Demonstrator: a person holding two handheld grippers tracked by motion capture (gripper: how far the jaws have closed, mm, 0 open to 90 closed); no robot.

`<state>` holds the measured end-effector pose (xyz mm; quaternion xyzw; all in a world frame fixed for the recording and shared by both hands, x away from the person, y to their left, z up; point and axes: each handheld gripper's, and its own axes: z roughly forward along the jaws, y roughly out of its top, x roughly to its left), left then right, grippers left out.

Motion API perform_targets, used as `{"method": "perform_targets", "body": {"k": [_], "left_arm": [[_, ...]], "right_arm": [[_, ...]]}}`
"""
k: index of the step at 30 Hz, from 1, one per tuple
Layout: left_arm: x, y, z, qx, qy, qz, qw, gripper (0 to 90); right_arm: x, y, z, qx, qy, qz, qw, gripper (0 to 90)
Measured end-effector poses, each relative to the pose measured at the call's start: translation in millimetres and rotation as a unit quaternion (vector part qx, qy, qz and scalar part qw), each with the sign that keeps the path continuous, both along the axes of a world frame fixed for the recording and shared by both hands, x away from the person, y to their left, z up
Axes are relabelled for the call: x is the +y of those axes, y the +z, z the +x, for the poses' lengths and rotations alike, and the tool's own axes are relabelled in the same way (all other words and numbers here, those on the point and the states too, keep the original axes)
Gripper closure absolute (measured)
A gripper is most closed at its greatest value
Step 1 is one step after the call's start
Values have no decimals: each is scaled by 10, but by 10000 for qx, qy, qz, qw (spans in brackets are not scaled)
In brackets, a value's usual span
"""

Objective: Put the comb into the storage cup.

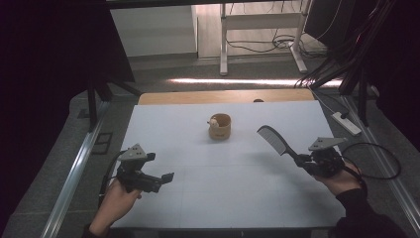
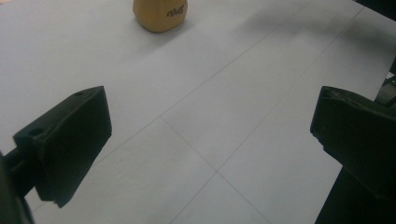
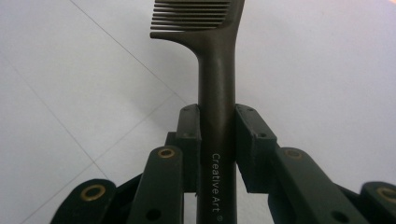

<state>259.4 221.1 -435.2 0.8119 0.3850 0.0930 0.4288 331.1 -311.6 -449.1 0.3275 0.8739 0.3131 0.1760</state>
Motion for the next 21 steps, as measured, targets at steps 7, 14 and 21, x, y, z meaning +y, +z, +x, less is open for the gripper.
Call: {"method": "perform_targets", "body": {"k": [7,14,21], "left_arm": [[-72,51,120,52,-108,-79,9999,0],[-129,87,245,113,-168,-232,9995,0],[-207,118,356,146,-263,-303,9991,0]], "right_arm": [[45,30,-36,-103,138,66,9998,732],[106,52,-71,-156,258,121,9995,732],[165,64,-94,-215,382,134,9990,732]]}}
